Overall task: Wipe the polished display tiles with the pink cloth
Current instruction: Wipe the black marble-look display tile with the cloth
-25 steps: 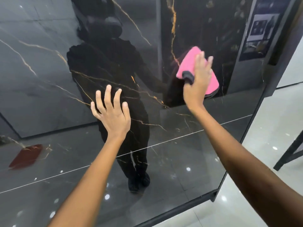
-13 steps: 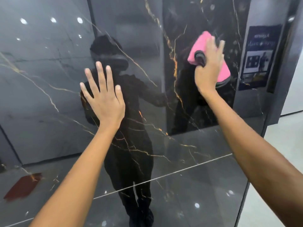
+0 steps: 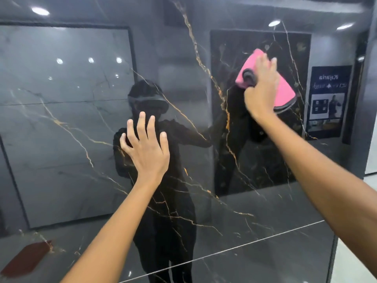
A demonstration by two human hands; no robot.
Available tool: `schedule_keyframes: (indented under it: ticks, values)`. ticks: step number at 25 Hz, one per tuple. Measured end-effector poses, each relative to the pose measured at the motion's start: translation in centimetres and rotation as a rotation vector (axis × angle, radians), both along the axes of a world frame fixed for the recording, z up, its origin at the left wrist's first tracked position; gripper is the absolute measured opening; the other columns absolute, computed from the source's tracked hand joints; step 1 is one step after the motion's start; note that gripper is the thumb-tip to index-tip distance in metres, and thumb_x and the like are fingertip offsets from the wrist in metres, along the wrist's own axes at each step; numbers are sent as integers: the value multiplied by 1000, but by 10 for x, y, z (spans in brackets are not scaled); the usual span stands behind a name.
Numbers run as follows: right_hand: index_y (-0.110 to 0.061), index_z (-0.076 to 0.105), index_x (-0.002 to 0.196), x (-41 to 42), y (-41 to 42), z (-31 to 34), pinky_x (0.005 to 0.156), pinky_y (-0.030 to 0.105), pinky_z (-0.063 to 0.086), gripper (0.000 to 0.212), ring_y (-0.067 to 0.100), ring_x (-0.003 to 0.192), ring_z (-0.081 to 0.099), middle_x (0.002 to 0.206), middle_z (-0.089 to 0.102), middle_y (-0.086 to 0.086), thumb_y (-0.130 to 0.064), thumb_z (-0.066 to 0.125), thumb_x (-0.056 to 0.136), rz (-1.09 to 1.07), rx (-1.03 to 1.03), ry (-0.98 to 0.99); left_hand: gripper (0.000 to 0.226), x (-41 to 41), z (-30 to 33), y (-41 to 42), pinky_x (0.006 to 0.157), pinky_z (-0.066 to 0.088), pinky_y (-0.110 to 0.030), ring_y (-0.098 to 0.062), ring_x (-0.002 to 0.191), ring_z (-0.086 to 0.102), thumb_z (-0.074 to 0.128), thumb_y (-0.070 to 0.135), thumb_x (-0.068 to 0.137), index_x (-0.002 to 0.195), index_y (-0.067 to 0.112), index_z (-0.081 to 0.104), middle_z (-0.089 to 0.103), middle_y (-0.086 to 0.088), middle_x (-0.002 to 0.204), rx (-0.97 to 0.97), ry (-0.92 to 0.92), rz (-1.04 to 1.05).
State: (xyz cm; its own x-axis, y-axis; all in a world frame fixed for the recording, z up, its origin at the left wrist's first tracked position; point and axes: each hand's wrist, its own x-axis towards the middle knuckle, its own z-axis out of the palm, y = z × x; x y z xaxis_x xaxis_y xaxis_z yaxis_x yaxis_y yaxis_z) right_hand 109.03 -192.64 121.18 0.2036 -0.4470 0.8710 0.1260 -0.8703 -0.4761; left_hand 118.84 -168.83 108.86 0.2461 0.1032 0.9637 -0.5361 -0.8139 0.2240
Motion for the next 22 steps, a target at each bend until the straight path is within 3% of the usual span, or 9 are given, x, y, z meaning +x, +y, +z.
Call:
schedule_keyframes:
  ticks: [2, 5, 7, 10, 12, 15, 17, 18, 22]
  values:
    - [0, 40, 140, 10, 47, -45, 113, 25, 28, 76, 29, 122, 44, 139, 41, 29, 14, 38, 65, 130, -471, 86, 43, -4, 32, -2, 107, 23, -51, -28, 133, 35, 39, 32, 95, 133, 15, 51, 46, -6, 143, -40, -47, -48]
    - [-5, 40, 143, 17, 60, -74, 116, 39, 15, 83, 30, 140, 31, 149, 38, 16, -4, 31, 61, 51, -1317, 283, 44, -3, 97, 5, 111, 18, -46, -28, 140, 31, 40, 30, 95, 136, 15, 49, 42, -5, 148, -16, -152, -67]
    - [1, 45, 139, 22, 23, -11, 111, 40, 21, 81, 41, 134, 37, 142, 44, 25, -3, 36, 58, 3, -1107, 212, 47, 4, 132, 15, 115, 13, -47, -28, 146, 22, 36, 30, 96, 140, 16, 45, 34, -4, 154, 19, -164, -60]
    - [-3, 41, 141, 1, -15, 76, 112, 33, 24, 79, 43, 132, 36, 143, 40, 24, 5, 41, 63, 0, -199, 20, 52, 18, 155, 25, 119, 7, -49, -27, 150, 9, 31, 31, 99, 149, 18, 33, 20, -2, 161, 52, -139, -10]
    - [-5, 40, 142, 10, 5, 66, 114, 33, 22, 79, 37, 136, 32, 146, 40, 18, 0, 41, 63, 6, -45, -11, 55, 24, 154, 26, 120, 5, -50, -27, 150, 5, 26, 33, 101, 154, 20, 24, 13, -1, 163, 77, -139, 46]
    - [-1, 46, 137, 31, 59, -23, 114, 33, 14, 78, 34, 135, 33, 144, 44, 20, -12, 28, 62, 79, -875, 114, 56, 30, 151, 24, 120, 4, -49, -26, 151, 3, 22, 35, 102, 156, 21, 18, 10, -1, 164, 85, -151, 72]
    - [0, 47, 137, 20, 49, -17, 114, 39, 16, 77, 34, 136, 32, 145, 43, 20, -7, 29, 62, 13, -1232, 166, 57, 31, 152, 25, 120, 4, -49, -26, 151, 2, 21, 36, 102, 156, 21, 18, 9, -1, 164, 91, -158, 72]
    - [3, 49, 133, 16, 27, 11, 112, 43, 22, 71, 39, 131, 36, 140, 46, 25, 0, 35, 63, -14, -1130, 167, 57, 30, 152, 26, 120, 3, -49, -26, 151, 2, 21, 37, 101, 156, 21, 18, 9, -1, 164, 91, -163, 74]
    - [-5, 42, 139, -12, -49, 108, 108, 40, 34, 74, 37, 124, 44, 137, 43, 20, -1, 43, 66, -83, 23, -2, 58, 32, 149, 24, 120, 3, -50, -27, 151, 1, 18, 37, 101, 156, 20, 16, 7, -2, 164, 94, -170, 83]
